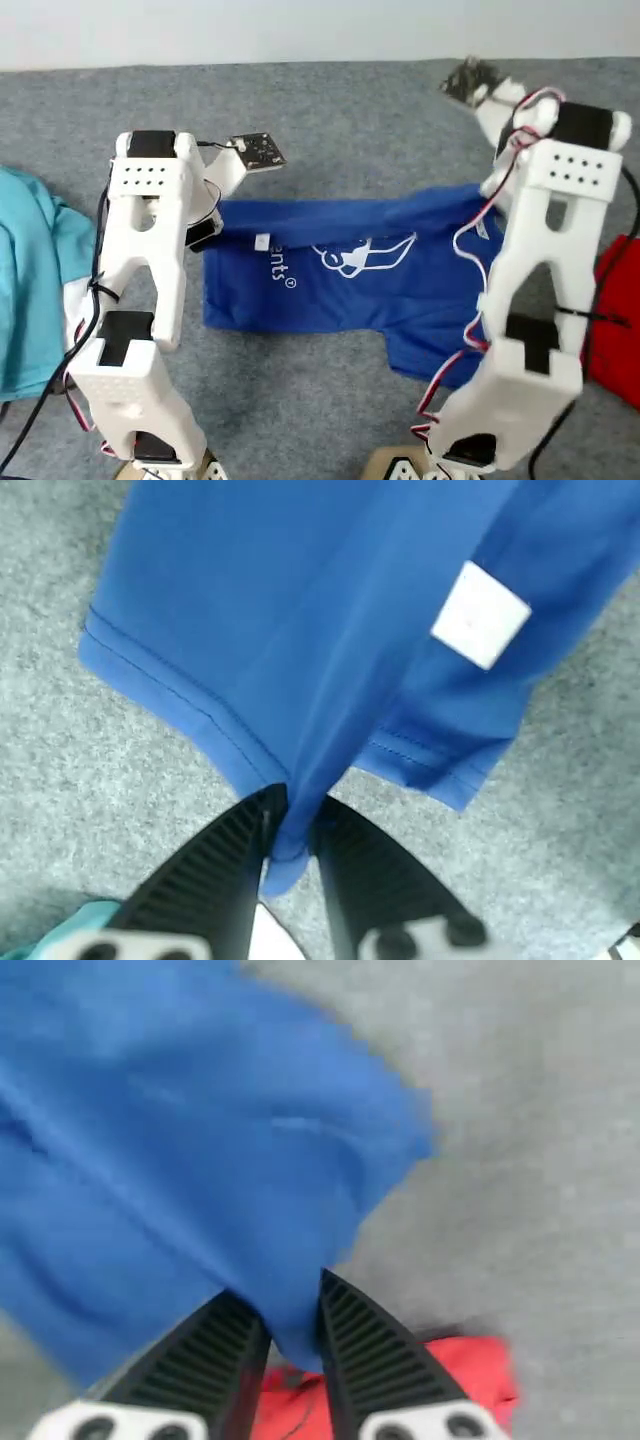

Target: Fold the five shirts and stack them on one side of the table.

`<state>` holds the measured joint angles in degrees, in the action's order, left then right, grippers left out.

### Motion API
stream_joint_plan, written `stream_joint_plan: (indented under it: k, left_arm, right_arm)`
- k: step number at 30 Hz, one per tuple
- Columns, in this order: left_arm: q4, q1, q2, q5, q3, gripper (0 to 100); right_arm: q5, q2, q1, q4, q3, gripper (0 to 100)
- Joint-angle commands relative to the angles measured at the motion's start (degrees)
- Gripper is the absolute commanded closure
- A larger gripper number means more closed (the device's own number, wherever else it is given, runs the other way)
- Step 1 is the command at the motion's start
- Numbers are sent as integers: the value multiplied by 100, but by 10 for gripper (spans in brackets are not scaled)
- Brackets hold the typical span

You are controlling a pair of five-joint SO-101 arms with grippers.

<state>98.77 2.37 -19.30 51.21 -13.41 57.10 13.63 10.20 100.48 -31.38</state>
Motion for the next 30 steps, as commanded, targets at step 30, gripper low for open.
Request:
stream_joint_plan:
  k: [30]
  left_arm:
    - [167,-475,18,932,1420,913]
  right_arm:
    - [870,-1349,488,259,2998,954]
